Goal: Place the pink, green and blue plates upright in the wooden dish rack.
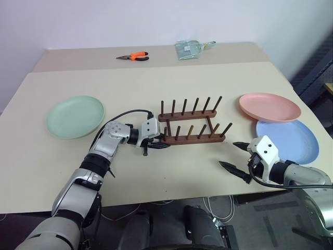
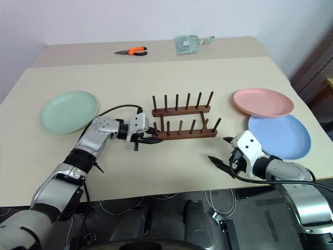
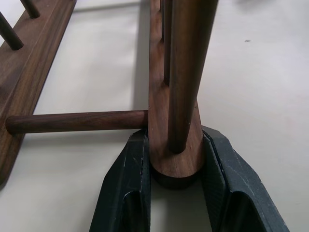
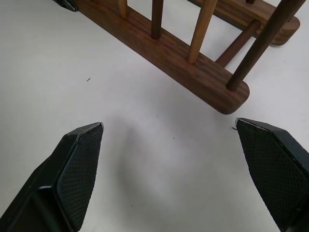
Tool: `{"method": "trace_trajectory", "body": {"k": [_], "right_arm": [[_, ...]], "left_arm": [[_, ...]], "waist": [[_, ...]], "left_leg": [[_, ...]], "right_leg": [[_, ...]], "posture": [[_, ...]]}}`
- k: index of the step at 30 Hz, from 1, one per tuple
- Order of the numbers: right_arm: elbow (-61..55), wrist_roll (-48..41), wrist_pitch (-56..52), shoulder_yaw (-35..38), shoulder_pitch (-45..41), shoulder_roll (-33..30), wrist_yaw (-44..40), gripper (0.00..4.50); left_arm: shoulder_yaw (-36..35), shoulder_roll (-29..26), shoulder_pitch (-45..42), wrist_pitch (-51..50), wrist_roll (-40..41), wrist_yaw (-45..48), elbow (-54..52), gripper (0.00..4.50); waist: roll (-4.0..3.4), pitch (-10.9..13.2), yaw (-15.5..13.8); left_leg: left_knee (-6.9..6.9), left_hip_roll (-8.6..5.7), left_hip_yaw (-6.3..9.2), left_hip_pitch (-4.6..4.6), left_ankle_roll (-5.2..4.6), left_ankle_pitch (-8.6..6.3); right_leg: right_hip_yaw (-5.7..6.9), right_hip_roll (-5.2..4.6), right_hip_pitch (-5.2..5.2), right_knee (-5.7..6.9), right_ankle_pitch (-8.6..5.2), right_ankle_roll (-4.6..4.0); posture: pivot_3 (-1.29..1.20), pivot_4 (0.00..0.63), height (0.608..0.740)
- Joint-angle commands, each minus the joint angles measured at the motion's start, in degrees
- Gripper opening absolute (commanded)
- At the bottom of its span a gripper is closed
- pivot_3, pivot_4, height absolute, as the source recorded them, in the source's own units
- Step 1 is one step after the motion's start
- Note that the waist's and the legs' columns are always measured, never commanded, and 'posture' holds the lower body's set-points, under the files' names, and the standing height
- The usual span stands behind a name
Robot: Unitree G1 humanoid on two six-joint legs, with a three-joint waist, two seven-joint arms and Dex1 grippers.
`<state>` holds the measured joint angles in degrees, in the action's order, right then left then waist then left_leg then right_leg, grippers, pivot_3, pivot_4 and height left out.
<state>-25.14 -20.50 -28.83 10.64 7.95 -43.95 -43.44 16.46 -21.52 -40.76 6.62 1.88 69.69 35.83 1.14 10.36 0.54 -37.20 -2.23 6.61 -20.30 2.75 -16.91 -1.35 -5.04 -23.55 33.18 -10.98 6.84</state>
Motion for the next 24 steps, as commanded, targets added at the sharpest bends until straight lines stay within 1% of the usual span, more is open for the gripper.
{"method": "trace_trajectory", "body": {"k": [1, 3, 4, 5, 6, 7, 9, 10, 11, 12, 14, 17, 21, 24], "right_arm": [[-2.67, -0.78, -0.69, 1.04, -1.13, -0.59, 0.15, 4.50], [-2.59, -1.37, -2.13, 0.77, -2.19, -0.50, 0.34, 3.95], [-2.64, -1.46, -2.46, 0.31, -2.63, -0.53, 0.20, 3.67], [-2.74, -1.37, -2.75, -0.20, -3.02, -0.46, 0.28, 3.15], [-2.67, -0.79, -3.19, -1.12, -3.49, -0.33, 0.70, 2.67], [-2.43, -0.06, -3.43, -2.29, -3.95, -0.14, 1.04, 2.22], [-1.89, 1.25, -3.69, -4.21, -4.62, 0.13, 1.71, 1.16], [-1.25, 2.54, -3.74, -5.51, -5.19, 0.30, 2.61, 0.75], [-0.81, 3.44, -3.81, -6.37, -5.61, 0.42, 3.29, 0.20], [0.57, 4.95, -3.22, -7.87, -6.45, 0.97, 4.20, 0.00], [2.93, 7.76, -1.43, -10.38, -7.84, 1.83, 5.62, 0.00], [9.58, 12.65, 0.76, -14.10, -12.29, 4.80, 9.39, 0.00], [16.18, 16.54, 3.67, -16.71, -16.60, 6.98, 11.10, 0.00], [21.62, 19.00, 6.24, -17.52, -19.98, 8.49, 12.77, 0.00]], "left_arm": [[-0.79, -0.70, -0.24, -0.49, -1.32, -2.53, 0.26, 3.12], [-2.23, -3.24, 0.99, -3.20, -1.81, -4.94, -1.19, 4.07], [-3.46, -4.57, 2.16, -5.90, -1.02, -5.73, -2.91, 4.47], [-4.40, -5.71, 3.31, -7.83, -0.35, -6.39, -4.63, 4.29], [-5.27, -6.94, 5.29, -10.23, 0.78, -6.25, -7.81, 4.25], [-5.94, -8.45, 8.12, -13.39, 2.34, -5.38, -12.75, 4.02], [-6.46, -10.26, 12.90, -18.13, 5.08, -3.95, -21.46, 3.00], [-6.30, -10.51, 15.21, -21.01, 6.30, -4.19, -26.40, 2.61], [-6.17, -10.63, 16.67, -23.16, 7.07, -4.65, -29.78, 2.04], [-5.07, -9.80, 18.53, -25.06, 6.53, -6.77, -34.26, 1.62], [-3.09, -8.07, 20.71, -28.98, 5.80, -10.06, -40.15, 1.62], [0.72, -1.91, 22.44, -31.73, 1.43, -19.09, -42.99, 1.62], [2.03, 3.79, 21.30, -33.24, -3.07, -28.47, -39.98, 1.62], [2.17, 6.17, 19.36, -33.15, -5.54, -34.01, -35.18, 1.62]], "waist": [[0.00, 0.00, -0.01], [0.01, 0.00, 0.07], [0.00, 0.00, 0.24], [0.00, 0.00, 0.48], [0.01, -0.02, 0.70], [0.00, -0.03, 0.72], [-0.03, -0.04, 0.73], [-0.03, -0.04, 0.50], [-0.03, -0.04, 0.35], [-0.03, -0.04, 0.01], [-0.03, -0.04, -0.67], [-0.01, -0.04, -1.34], [0.03, -0.08, -1.23], [0.05, -0.14, -1.19]], "left_leg": [[0.00, 0.00, 0.00, 0.00, 0.00, 0.00], [0.00, 0.00, 0.01, 0.00, 0.00, 0.00], [0.00, 0.00, 0.01, 0.01, 0.00, 0.00], [0.02, 0.01, 0.01, 0.04, 0.00, 0.00], [0.07, 0.06, 0.00, 0.06, -0.01, -0.01], [0.12, 0.08, -0.02, 0.08, -0.05, -0.03], [0.16, 0.14, -0.03, 0.16, -0.07, -0.04], [0.16, 0.14, -0.02, 0.16, -0.07, -0.04], [0.14, 0.14, -0.01, 0.12, -0.07, -0.04], [0.11, 0.11, -0.01, 0.10, -0.07, -0.04], [0.00, 0.06, 0.01, 0.03, -0.06, -0.04], [-0.14, -0.02, 0.01, 0.02, -0.06, -0.04], [-0.14, -0.05, 0.01, 0.06, -0.05, -0.03], [-0.14, -0.04, 0.02, 0.14, -0.04, -0.03]], "right_leg": [[0.00, 0.00, 0.00, 0.00, 0.00, 0.00], [0.00, 0.00, 0.00, 0.00, 0.01, 0.01], [0.00, 0.00, 0.00, 0.00, 0.01, 0.01], [0.00, 0.01, 0.00, 0.02, 0.01, 0.01], [0.00, 0.03, -0.01, 0.04, 0.01, 0.02], [0.00, 0.06, -0.01, 0.07, 0.01, 0.03], [-0.01, 0.08, -0.07, 0.13, 0.02, 0.01], [-0.01, 0.08, -0.06, 0.14, 0.02, -0.01], [-0.01, 0.08, -0.08, 0.13, 0.01, -0.02], [-0.01, 0.05, -0.07, 0.13, -0.03, -0.09], [-0.01, 0.00, -0.01, 0.02, -0.11, -0.18], [-0.02, -0.05, 0.10, -0.05, -0.11, -0.17], [-0.02, -0.04, 0.13, -0.01, -0.09, -0.16], [-0.02, -0.01, 0.17, 0.04, -0.08, -0.15]], "posture": [[0.00, 0.150, 0.740], [0.00, 0.150, 0.740], [0.00, 0.150, 0.740], [0.00, 0.150, 0.740], [0.00, 0.150, 0.740], [0.00, 0.150, 0.740], [0.00, 0.150, 0.740], [0.00, 0.150, 0.740], [0.00, 0.150, 0.740], [0.00, 0.150, 0.740], [0.00, 0.150, 0.740], [0.00, 0.150, 0.740], [0.00, 0.150, 0.740], [0.00, 0.150, 0.740]]}}
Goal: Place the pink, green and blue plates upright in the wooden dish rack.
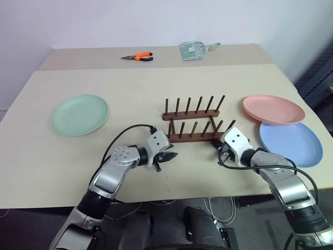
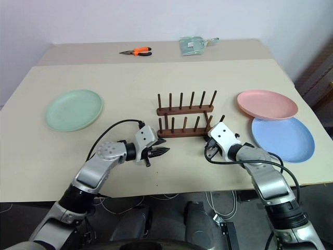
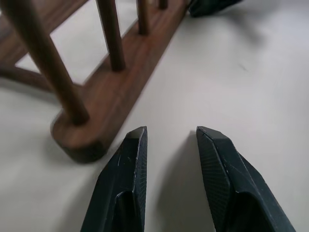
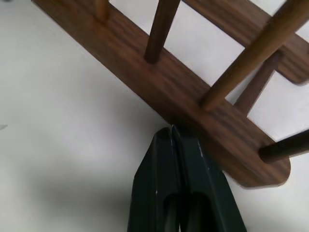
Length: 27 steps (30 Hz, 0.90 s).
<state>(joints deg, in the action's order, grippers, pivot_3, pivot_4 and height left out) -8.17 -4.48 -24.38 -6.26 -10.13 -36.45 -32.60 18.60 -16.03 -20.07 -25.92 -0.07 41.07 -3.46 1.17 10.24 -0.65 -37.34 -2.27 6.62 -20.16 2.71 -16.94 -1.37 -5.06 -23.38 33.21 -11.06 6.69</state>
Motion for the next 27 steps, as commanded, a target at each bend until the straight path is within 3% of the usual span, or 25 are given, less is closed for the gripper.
{"method": "trace_trajectory", "body": {"k": [1, 6, 15, 18, 22, 27], "right_arm": [[5.72, 3.45, 2.43, -0.66, -2.50, 1.32, 2.17, 0.00], [14.05, 5.88, 6.42, -1.13, -7.89, 3.58, 3.53, 0.00], [18.68, 5.94, 10.05, -0.39, -12.04, 4.83, 1.68, 0.00], [8.68, 3.36, 10.03, 5.34, -9.72, -2.32, -3.20, 0.73], [0.85, 3.39, 10.51, 11.72, -6.38, -13.09, -7.68, 2.66], [2.04, 5.00, 12.96, 15.44, -1.81, -21.49, -11.43, 2.66]], "left_arm": [[0.12, 0.92, -1.65, -0.39, -3.91, -6.14, 4.93, 1.62], [-2.14, 2.15, -5.78, 1.81, -4.48, -11.98, 13.50, 1.62], [-1.63, 0.42, -6.88, 5.67, -3.92, -11.27, 16.04, 1.62], [-1.53, -1.03, -5.01, 6.04, -2.38, -8.62, 11.22, 1.58], [-1.37, -2.93, -2.08, 6.68, 0.50, -4.01, 3.97, 1.58], [-0.55, -3.58, -0.45, 6.71, 1.86, -0.68, 0.56, 1.58]], "waist": [[0.02, -0.07, 0.01], [-0.02, -0.32, 0.15], [-0.13, -0.46, 1.40], [-0.21, -0.43, 1.35], [-0.35, -0.40, 1.43], [-0.26, -0.40, 1.33]], "left_leg": [[-0.01, 0.00, 0.00, 0.04, 0.01, 0.01], [0.00, 0.00, -0.01, 0.22, 0.01, 0.01], [0.19, 0.02, -0.01, 0.37, 0.02, 0.01], [0.19, 0.02, -0.01, 0.34, 0.02, 0.01], [0.17, -0.03, -0.02, -0.02, 0.02, 0.01], [0.19, 0.03, 0.00, -0.01, 0.01, 0.00]], "right_leg": [[0.00, 0.01, 0.03, 0.01, 0.01, -0.01], [0.00, 0.02, 0.18, 0.04, 0.01, -0.03], [-0.01, 0.03, 0.19, 0.12, 0.10, 0.13], [-0.01, 0.03, 0.17, 0.11, 0.10, 0.15], [-0.06, -0.02, -0.11, 0.05, 0.16, 0.09], [-0.01, 0.02, -0.05, -0.02, -0.07, 0.05]], "posture": [[0.00, 0.150, 0.740], [0.00, 0.150, 0.740], [0.00, 0.150, 0.740], [0.00, 0.150, 0.740], [0.00, 0.150, 0.740], [0.00, 0.150, 0.740]]}}
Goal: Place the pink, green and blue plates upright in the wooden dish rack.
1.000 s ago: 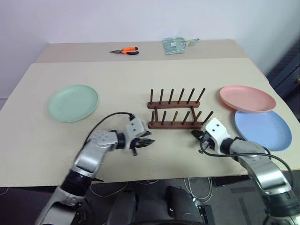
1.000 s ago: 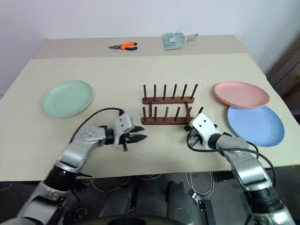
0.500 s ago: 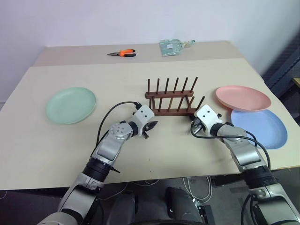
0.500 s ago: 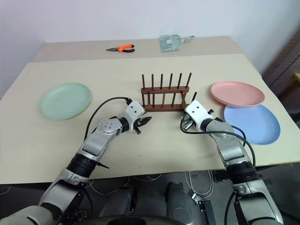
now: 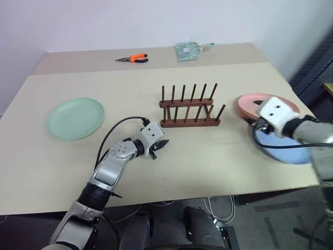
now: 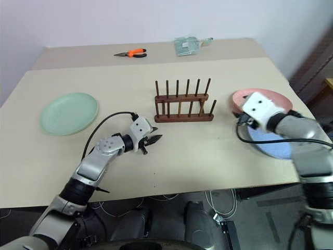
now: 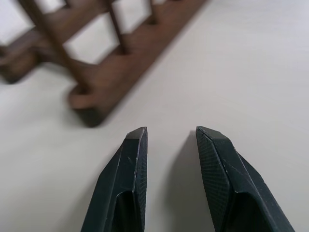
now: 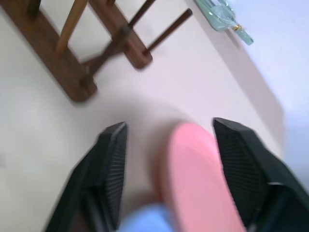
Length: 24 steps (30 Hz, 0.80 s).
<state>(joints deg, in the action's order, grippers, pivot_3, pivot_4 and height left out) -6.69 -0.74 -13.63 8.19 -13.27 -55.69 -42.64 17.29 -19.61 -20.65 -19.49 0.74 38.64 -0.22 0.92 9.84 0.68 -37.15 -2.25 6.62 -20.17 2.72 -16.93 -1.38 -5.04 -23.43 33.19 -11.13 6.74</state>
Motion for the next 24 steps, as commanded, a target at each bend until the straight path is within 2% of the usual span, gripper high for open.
{"method": "trace_trajectory", "body": {"k": [1, 5, 10, 13, 16, 17, 21, 24], "right_arm": [[2.93, 2.90, 3.74, 0.30, 1.41, -3.19, -1.08, 2.66], [14.75, 8.77, 11.51, -4.73, -1.18, -3.55, 1.15, 2.66], [34.36, 19.85, 22.41, -13.09, -10.39, -1.88, 10.71, 2.66], [39.55, 21.16, 25.47, -14.44, -13.13, -1.10, 12.94, 1.83], [40.20, 22.01, 27.12, -14.52, -14.71, -1.16, 14.44, 0.31], [39.36, 22.18, 27.40, -14.22, -14.80, -1.41, 14.91, 0.08], [32.10, 21.61, 27.37, -11.22, -13.86, -2.80, 16.48, 0.08], [21.67, 14.23, 22.97, -5.27, -13.73, -1.60, 13.73, 0.08]], "left_arm": [[0.82, 0.22, 0.16, 0.29, 1.35, 2.24, -3.09, 1.58], [0.69, 1.46, -0.57, 0.00, 2.12, 2.74, -3.79, 1.58], [-0.12, 2.38, -0.51, -0.57, 2.97, 2.60, -4.94, 1.58], [-0.52, 2.14, 0.34, -1.11, 3.30, 2.21, -6.31, 1.58], [-0.60, 1.29, 1.42, -1.17, 3.16, 1.98, -7.14, 1.58], [-0.65, 1.17, 1.54, -1.20, 3.16, 1.94, -7.20, 1.58], [-1.06, 0.74, 1.82, -1.09, 3.21, 2.00, -7.45, 1.58], [-1.66, 0.42, 1.36, -0.88, 3.29, 1.96, -6.96, 1.58]], "waist": [[-0.01, 0.01, 0.00], [-0.01, 0.01, 0.03], [-0.08, 0.03, 0.20], [-0.10, 0.04, 0.15], [-0.10, 0.05, 0.15], [-0.10, 0.05, 0.15], [-0.12, 0.06, 0.13], [-0.14, 0.06, 0.10]], "left_leg": [[-0.04, -0.01, -0.02, -0.02, 0.00, 0.00], [-0.10, -0.03, -0.07, -0.06, 0.00, 0.00], [-0.05, -0.03, -0.12, -0.04, 0.01, 0.01], [-0.02, -0.03, -0.10, -0.06, 0.01, 0.01], [-0.02, -0.04, -0.11, -0.06, 0.01, 0.01], [-0.03, -0.04, -0.11, -0.06, 0.01, 0.01], [-0.04, -0.05, -0.10, -0.07, 0.01, 0.01], [-0.04, -0.05, -0.09, -0.07, 0.01, 0.01]], "right_leg": [[-0.01, -0.01, 0.00, 0.00, 0.00, -0.01], [-0.03, -0.04, -0.01, -0.02, 0.01, -0.03], [-0.05, -0.03, -0.06, 0.00, 0.14, -0.22], [-0.06, -0.03, -0.07, 0.00, 0.14, -0.23], [-0.09, -0.04, -0.06, -0.03, 0.14, -0.23], [-0.09, -0.03, -0.06, -0.03, 0.14, -0.23], [-0.09, -0.03, -0.06, -0.02, 0.14, -0.22], [-0.10, -0.03, -0.06, -0.02, 0.15, -0.21]], "posture": [[0.00, 0.150, 0.740], [0.00, 0.150, 0.740], [0.00, 0.150, 0.740], [0.00, 0.150, 0.740], [0.00, 0.150, 0.740], [0.00, 0.150, 0.740], [0.00, 0.150, 0.740], [0.00, 0.150, 0.740]]}}
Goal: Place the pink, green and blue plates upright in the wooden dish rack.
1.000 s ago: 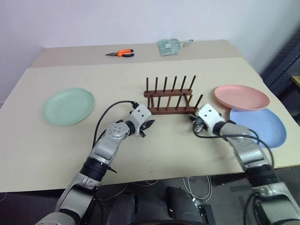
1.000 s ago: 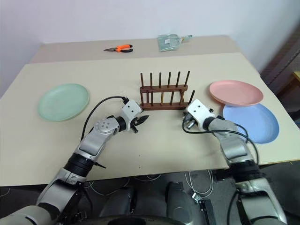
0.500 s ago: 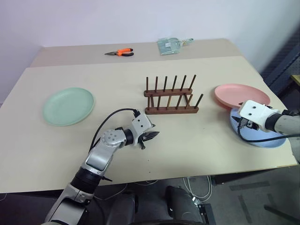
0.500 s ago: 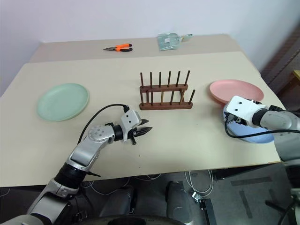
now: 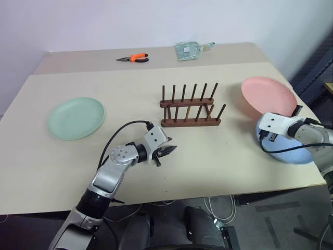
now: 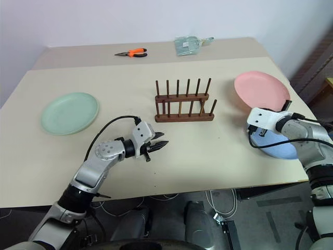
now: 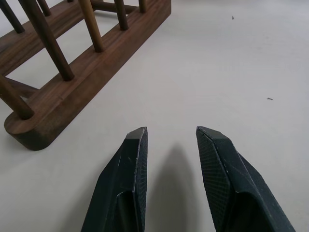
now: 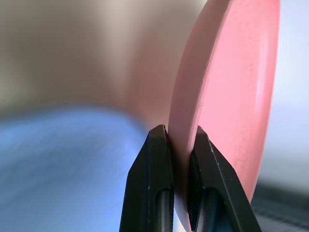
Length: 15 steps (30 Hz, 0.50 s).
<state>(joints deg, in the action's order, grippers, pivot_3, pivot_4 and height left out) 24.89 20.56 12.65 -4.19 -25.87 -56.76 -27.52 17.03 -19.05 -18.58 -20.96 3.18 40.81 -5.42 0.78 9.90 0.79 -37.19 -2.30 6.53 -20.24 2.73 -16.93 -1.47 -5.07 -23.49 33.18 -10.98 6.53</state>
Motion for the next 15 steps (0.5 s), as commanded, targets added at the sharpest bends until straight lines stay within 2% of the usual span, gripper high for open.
{"method": "trace_trajectory", "body": {"k": [1, 3, 5, 7, 12, 15], "right_arm": [[-14.18, -11.53, -6.74, 9.45, -1.42, 0.90, -3.13, 0.08], [-27.11, -32.15, -23.52, 15.61, -4.18, 8.04, -5.27, 0.08], [-36.99, -54.90, -40.31, 21.26, -7.13, 14.16, -3.70, 0.08], [-40.82, -66.90, -49.63, 24.83, -9.14, 17.90, -0.03, 0.08], [-45.02, -77.45, -60.21, 25.09, -7.85, 20.26, 4.21, 0.08], [-45.00, -77.35, -62.06, 23.81, -7.60, 20.79, 6.60, 0.08]], "left_arm": [[-1.60, -0.21, -0.84, 0.64, 0.94, -0.22, -1.57, 1.58], [-1.90, -0.36, -0.97, 1.01, 0.99, -0.09, -1.10, 1.58], [-2.17, -0.31, -0.99, 1.16, 1.39, 0.16, -0.86, 1.58], [-2.45, -0.17, -0.98, 1.56, 2.10, 0.74, -0.87, 1.58], [-3.99, -0.18, -0.16, 0.39, 6.94, 3.69, -3.87, 1.58], [-4.37, -0.95, 0.87, -0.84, 9.36, 5.30, -6.32, 1.58]], "waist": [[-0.01, 0.01, -0.01], [0.03, 0.02, 0.28], [0.00, 0.01, 0.33], [0.00, 0.02, -0.07], [0.02, 0.01, -1.65], [-0.01, 0.02, -1.43]], "left_leg": [[0.00, 0.00, 0.01, 0.00, 0.00, 0.00], [0.03, 0.02, 0.03, 0.01, 0.00, 0.00], [0.03, 0.08, 0.07, 0.00, -0.01, 0.00], [0.02, 0.10, 0.18, 0.06, -0.01, 0.00], [-0.08, -0.01, 0.28, -0.15, -0.01, -0.01], [-0.09, -0.05, 0.17, -0.16, -0.02, -0.01]], "right_leg": [[0.00, 0.00, 0.00, 0.00, 0.03, 0.06], [0.00, 0.02, 0.01, 0.00, 0.05, 0.09], [0.00, 0.07, 0.03, 0.05, 0.10, 0.14], [0.06, 0.08, 0.02, 0.10, 0.11, 0.13], [0.18, -0.01, 0.04, -0.08, 0.00, -0.07], [0.11, -0.07, 0.00, -0.09, -0.01, -0.06]], "posture": [[0.00, 0.150, 0.740], [0.00, 0.150, 0.740], [0.00, 0.150, 0.740], [0.00, 0.150, 0.740], [0.00, 0.150, 0.740], [0.00, 0.150, 0.740]]}}
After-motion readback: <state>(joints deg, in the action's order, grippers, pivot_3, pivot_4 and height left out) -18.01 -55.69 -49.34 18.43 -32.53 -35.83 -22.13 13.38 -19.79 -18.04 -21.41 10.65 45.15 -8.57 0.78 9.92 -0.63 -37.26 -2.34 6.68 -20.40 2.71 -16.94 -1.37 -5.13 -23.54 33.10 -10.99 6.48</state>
